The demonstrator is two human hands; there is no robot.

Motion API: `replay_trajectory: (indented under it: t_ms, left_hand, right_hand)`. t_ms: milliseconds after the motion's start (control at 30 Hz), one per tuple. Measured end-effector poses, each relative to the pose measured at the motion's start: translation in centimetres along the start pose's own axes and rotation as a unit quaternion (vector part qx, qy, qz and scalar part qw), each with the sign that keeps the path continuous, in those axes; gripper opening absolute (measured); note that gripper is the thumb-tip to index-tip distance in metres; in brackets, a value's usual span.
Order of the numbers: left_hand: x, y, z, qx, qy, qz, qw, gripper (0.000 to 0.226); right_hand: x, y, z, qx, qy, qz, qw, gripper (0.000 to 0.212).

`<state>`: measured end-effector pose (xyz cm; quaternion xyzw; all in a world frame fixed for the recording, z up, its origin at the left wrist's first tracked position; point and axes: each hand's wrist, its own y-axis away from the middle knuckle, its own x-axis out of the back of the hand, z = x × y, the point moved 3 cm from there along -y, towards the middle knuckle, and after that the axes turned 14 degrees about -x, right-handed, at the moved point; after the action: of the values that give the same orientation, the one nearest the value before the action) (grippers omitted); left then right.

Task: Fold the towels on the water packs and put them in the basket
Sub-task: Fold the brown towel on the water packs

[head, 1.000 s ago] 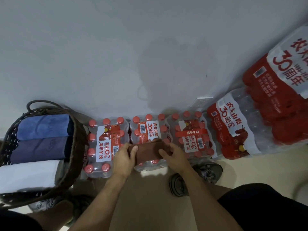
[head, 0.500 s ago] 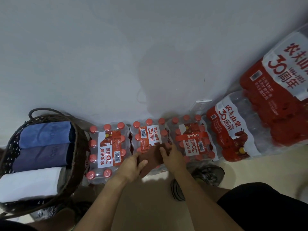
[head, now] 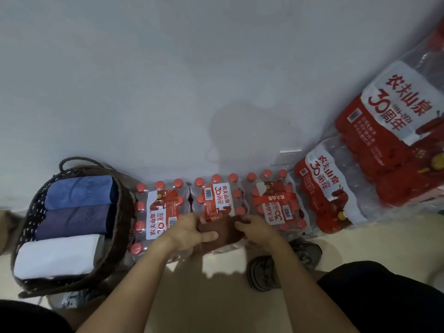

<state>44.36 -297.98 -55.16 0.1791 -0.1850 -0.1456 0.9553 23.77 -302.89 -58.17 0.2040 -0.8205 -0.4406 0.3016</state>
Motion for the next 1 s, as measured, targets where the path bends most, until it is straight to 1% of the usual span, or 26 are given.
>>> replay_trajectory:
  t_ms: [33,100,133,167,200,267,300,333,400,467,533,600,667,700,767,833,867,933,967,1000]
  left_hand:
    - [1.0,0.4,1.2,-0.016,-0.012,0.001,1.000,0.027]
    - [3.5,1.1,3.9,-0.058,-0.067,0.005,0.996,0.033]
    - [5.1,1.5,5.4,-0.083,-0.100,0.004,0.992,0.033]
    - [6.6,2.0,6.9,-0.108,-0.127,-0.001,0.986,0.033]
    - [7.9,2.6,8.4,-0.130,-0.150,-0.010,0.980,0.031]
    - [10.3,4.0,10.6,-0.162,-0.173,-0.023,0.971,0.029]
    - [11.3,4.6,11.2,-0.178,-0.165,-0.020,0.970,0.027]
    - [12.2,5.4,11.5,-0.192,-0.149,-0.016,0.970,0.025]
    - [14.3,6.9,11.0,-0.203,-0.115,-0.003,0.972,0.029]
    - [16.7,8.0,8.8,-0.188,-0.078,0.020,0.979,0.031]
    - [18.6,9.0,5.6,-0.158,0.004,0.057,0.986,0.024]
    - [20.2,9.4,1.9,-0.121,0.078,0.130,0.981,0.020]
    - [22.1,9.2,-1.5,-0.085,0.077,0.222,0.968,0.018]
    - [23.3,9.1,-3.0,-0.072,0.052,0.276,0.957,0.015]
    - [25.8,9.1,-5.5,-0.045,0.006,0.393,0.919,0.013]
    - [27.9,9.2,-7.6,-0.018,-0.017,0.473,0.881,0.020]
    - [28.6,9.3,-8.6,-0.006,-0.029,0.491,0.871,0.026]
    - [29.2,9.7,-10.1,0.014,-0.076,0.485,0.871,0.036]
    - [29.2,10.1,-10.6,0.019,-0.121,0.468,0.875,0.042]
    - [29.0,10.5,-10.9,0.013,-0.173,0.446,0.878,0.049]
  right_hand:
    - [0.5,1.0,-1.1,0.023,-0.015,-0.028,0.999,0.041]
    - [1.5,3.3,-3.5,0.094,-0.040,-0.067,0.993,0.077]
    - [1.7,4.6,-4.9,0.135,-0.031,-0.069,0.988,0.092]
    - [1.7,6.1,-6.4,0.180,-0.008,-0.065,0.981,0.101]
    - [1.4,7.5,-8.0,0.227,0.029,-0.056,0.972,0.104]
    - [0.0,9.9,-11.0,0.301,0.098,-0.045,0.948,0.098]
    - [-0.9,10.7,-12.2,0.319,0.118,-0.047,0.939,0.088]
    - [-1.7,11.0,-13.2,0.326,0.127,-0.053,0.935,0.073]
    - [-3.4,10.9,-14.5,0.316,0.097,-0.094,0.939,0.046]
    - [-5.0,9.9,-15.1,0.275,-0.007,-0.158,0.948,0.035]
    - [-7.0,8.4,-15.7,0.218,-0.113,-0.198,0.949,0.034]
    - [-9.4,7.1,-17.1,0.184,-0.154,-0.196,0.951,0.028]
    - [-12.1,6.0,-19.2,0.164,-0.175,-0.185,0.953,0.027]
    - [-13.4,5.4,-20.3,0.157,-0.185,-0.176,0.954,0.029]
    - [-16.4,4.3,-22.7,0.146,-0.216,-0.155,0.953,0.032]
    - [-19.1,3.1,-25.1,0.133,-0.259,-0.124,0.949,0.031]
    - [-20.3,2.5,-26.1,0.132,-0.268,-0.099,0.949,0.030]
    - [-22.3,1.2,-27.5,0.137,-0.247,-0.053,0.958,0.036]
    - [-23.0,0.7,-28.0,0.146,-0.199,-0.016,0.969,0.045]
    - [-23.3,0.3,-28.1,0.160,-0.129,0.040,0.978,0.054]
